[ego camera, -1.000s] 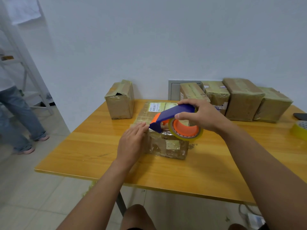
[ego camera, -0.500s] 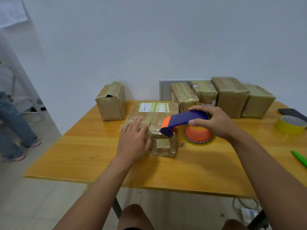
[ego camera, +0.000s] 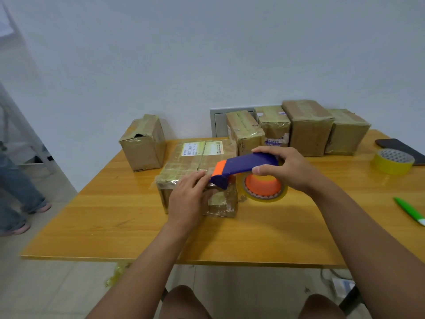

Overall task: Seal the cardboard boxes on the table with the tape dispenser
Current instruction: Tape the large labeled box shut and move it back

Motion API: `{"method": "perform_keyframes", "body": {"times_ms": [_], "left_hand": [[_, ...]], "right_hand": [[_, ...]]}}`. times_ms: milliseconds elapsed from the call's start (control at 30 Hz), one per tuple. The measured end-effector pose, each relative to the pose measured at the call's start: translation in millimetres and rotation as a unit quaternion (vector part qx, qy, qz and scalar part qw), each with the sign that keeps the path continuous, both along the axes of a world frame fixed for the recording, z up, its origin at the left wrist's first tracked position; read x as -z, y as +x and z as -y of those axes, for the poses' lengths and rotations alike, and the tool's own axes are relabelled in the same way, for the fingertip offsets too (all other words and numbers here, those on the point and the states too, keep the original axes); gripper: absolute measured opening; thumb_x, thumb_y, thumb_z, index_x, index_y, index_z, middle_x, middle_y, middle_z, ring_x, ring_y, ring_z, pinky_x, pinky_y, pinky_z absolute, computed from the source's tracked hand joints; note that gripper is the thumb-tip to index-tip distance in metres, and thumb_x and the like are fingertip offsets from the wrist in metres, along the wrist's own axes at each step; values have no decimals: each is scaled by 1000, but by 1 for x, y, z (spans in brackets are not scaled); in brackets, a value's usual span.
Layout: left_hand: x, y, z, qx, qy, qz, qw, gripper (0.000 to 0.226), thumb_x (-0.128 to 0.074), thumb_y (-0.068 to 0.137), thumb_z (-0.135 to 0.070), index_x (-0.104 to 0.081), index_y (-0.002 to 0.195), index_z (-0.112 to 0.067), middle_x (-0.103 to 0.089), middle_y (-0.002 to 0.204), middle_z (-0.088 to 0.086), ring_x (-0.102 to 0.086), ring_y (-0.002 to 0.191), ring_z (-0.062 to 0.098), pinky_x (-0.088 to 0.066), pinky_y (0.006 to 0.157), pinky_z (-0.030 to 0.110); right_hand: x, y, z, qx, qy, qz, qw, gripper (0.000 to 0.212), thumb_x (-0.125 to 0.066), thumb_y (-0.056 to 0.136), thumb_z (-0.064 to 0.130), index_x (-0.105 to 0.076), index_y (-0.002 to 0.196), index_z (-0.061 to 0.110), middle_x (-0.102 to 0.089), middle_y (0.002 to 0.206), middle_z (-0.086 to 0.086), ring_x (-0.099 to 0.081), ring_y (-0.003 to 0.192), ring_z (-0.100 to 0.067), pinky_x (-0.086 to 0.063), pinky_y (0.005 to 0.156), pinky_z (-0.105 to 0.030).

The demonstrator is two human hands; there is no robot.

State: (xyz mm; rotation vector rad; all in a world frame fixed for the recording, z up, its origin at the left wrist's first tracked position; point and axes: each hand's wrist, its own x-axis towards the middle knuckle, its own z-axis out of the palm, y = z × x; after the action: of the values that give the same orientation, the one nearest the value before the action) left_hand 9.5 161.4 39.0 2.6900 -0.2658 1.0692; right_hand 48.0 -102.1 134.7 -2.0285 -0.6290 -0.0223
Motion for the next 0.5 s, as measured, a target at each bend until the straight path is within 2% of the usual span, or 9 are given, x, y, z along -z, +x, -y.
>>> {"method": "perform_keyframes", "body": {"times_ms": [67,200,333,400,500], "left_hand": [[0,-1,2,-7,-2,23,1000,39,-67,88,-39,-69,119,-16,-68,120,5,-61,111,25,-52,89,40],[-2,-2,7,-22,18,34,999,35,-70,85,-34,-70,114,-14,-68,116,8,-62,108,28,-53,88,41],[-1,-2,11,-33,28,31,999,33,-72,86,-31,-68,114,-14,-67,115,9,-61,107,30,-54,87,44],[-1,-2,12,-39,37,23,998,33,-67,88,-33,-66,117,-17,-65,117,10,-59,108,31,-53,88,45],[-5,-6,16,-57,64,-5,996,43,-71,87,-29,-62,128,-26,-63,118,15,-58,109,34,-51,90,46]], "right_hand": [[1,-1,11,1,15,-3,1000,47,-80,72,43,-64,117,39,-59,110,20,-58,91,8,-43,71,-12],[-1,2,59,33,27,-10,999,54,-74,58,58,-68,111,44,-66,111,12,-63,94,-8,-48,77,-26],[1,-2,88,20,-4,-17,1000,47,-72,61,55,-66,107,52,-61,114,17,-59,99,-9,-47,75,-25],[-2,-1,88,18,-41,-12,999,47,-72,63,53,-64,109,49,-59,116,18,-57,102,-8,-45,75,-24],[-11,5,75,-2,-105,2,994,48,-75,67,50,-64,113,43,-58,113,20,-56,98,-6,-41,74,-21]]}}
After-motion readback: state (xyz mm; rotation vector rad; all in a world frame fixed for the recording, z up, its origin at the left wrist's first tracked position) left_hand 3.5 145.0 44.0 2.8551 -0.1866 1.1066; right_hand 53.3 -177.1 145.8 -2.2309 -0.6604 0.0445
